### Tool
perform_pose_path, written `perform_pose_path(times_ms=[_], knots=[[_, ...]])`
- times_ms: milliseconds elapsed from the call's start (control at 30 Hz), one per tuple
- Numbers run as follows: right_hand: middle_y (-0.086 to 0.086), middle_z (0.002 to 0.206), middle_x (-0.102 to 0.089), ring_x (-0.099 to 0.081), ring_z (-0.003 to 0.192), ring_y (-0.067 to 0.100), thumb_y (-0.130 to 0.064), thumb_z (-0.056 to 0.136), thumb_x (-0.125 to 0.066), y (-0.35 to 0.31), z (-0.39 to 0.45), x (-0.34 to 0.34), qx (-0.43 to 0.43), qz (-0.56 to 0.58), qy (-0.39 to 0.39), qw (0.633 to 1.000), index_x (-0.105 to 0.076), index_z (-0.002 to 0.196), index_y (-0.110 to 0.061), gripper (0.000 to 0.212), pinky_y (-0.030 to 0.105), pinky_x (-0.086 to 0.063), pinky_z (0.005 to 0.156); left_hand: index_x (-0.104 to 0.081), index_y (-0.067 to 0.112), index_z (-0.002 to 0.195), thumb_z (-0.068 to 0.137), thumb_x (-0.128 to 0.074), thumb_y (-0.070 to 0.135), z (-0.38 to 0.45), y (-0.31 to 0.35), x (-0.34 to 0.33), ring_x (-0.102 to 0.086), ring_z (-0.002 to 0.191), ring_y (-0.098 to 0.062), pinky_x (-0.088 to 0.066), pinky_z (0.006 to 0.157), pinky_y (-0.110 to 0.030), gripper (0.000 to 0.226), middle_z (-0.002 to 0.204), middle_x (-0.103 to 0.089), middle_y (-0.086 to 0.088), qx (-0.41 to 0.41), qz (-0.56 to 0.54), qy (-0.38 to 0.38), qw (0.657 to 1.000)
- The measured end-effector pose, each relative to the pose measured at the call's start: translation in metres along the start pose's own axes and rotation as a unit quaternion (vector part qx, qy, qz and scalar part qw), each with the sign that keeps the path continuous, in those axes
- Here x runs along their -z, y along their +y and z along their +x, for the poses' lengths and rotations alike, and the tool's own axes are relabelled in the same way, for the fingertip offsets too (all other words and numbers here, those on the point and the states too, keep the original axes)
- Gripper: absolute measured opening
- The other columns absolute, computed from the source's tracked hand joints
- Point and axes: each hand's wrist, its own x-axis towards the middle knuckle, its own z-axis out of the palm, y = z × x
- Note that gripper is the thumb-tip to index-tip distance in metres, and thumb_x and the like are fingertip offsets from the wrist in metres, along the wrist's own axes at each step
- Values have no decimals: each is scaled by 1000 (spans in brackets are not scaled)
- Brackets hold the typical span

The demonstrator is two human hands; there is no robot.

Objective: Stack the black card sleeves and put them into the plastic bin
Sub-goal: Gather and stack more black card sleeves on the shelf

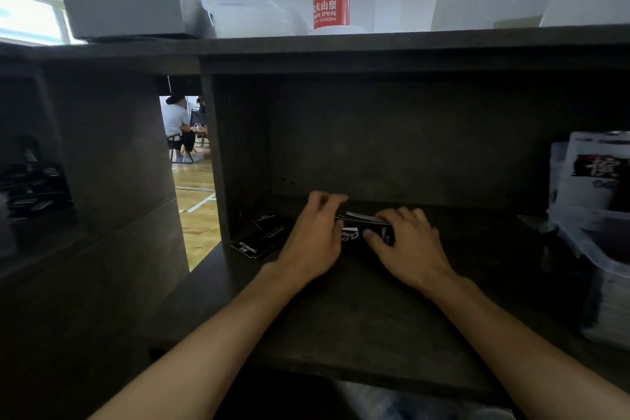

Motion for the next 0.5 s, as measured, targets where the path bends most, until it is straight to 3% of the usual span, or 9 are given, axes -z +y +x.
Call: perform_pose_path(times_ms=[133, 233, 333, 433, 500], knots=[[-5, 131, -50, -36, 122, 17, -50, 93, -53, 0, -4, 3, 29, -31, -2, 999, -47, 135, -32, 46, 49, -40, 99, -27, 20, 151, 95, -53, 10, 8, 21, -23, -33, 138, -21, -26, 111, -23, 63, 153, -21, -1, 26, -42, -102, 994], [-6, 144, -46, -19, 143, 20, -45, 95, -51, -1, -5, 3, 37, -85, -1, 996, -43, 139, -31, 47, 61, -28, 108, -30, 12, 152, 92, -50, 4, 4, 19, -30, -24, 144, -22, -16, 116, -24, 63, 158, -19, -3, 32, -36, -104, 993], [-5, 150, -40, -8, 149, 18, -42, 96, -50, -7, -4, 0, 42, -104, -12, 994, -40, 142, -27, 50, 66, -21, 111, -28, 7, 152, 94, -47, 4, 1, 15, -25, -21, 147, -20, -13, 115, -19, 62, 161, -17, -5, 49, -45, -113, 991], [-1, 145, -43, -28, 140, 19, -45, 96, -48, -10, -2, 0, 32, -95, -27, 995, -38, 142, -25, 51, 61, -31, 108, -41, 9, 146, 96, -48, 14, -1, 13, -13, -34, 141, -19, -22, 114, -21, 51, 155, -32, -6, 75, -59, -77, 992], [-2, 138, -45, -38, 128, 19, -53, 96, -46, -7, 0, -1, 26, -92, -28, 995, -38, 140, -28, 52, 57, -37, 103, -60, 13, 126, 95, -51, 21, -1, -4, 2, -54, 121, -25, -41, 107, -34, 34, 131, -56, -10, 124, 33, 16, 992]])
